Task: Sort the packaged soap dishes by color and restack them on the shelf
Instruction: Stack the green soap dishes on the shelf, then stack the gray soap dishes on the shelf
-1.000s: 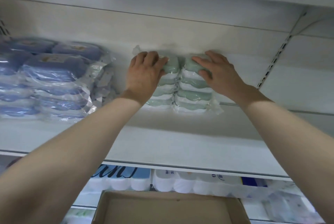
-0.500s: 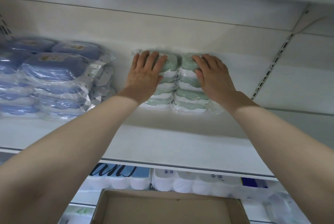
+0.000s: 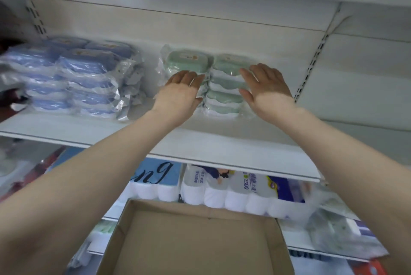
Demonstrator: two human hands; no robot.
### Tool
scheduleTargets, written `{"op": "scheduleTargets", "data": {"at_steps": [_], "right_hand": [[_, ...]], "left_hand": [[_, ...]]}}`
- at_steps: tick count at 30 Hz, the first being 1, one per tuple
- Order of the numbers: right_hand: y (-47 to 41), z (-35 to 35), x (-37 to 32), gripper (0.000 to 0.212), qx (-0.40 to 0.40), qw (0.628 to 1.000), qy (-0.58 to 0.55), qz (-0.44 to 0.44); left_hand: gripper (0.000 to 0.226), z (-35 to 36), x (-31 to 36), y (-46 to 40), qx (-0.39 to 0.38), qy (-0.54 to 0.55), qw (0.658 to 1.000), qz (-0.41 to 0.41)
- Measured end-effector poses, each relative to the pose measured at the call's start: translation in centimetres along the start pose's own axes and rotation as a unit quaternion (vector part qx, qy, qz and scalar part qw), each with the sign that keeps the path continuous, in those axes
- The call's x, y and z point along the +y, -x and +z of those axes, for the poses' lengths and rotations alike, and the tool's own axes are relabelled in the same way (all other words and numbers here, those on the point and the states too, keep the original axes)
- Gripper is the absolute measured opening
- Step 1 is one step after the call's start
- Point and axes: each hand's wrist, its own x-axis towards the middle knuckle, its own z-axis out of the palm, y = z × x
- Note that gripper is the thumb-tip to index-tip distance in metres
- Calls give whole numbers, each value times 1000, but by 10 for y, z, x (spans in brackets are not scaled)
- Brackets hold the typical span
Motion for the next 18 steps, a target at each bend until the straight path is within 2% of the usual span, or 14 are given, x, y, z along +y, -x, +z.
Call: {"op": "scheduleTargets", "data": {"at_steps": [4,8,18], "right_hand": [[54,-18,-5,58,-10,999,32,-21],[112,-31,-12,53,-4,998,65,-21],[276,-50,-55,52,-50,988,100,106]], "left_hand": [[50,-15,26,33,13,14,999,34],[52,-21,48,60,-16,59,996,58],[45,-21,119,120,-41,148,966,209]]}}
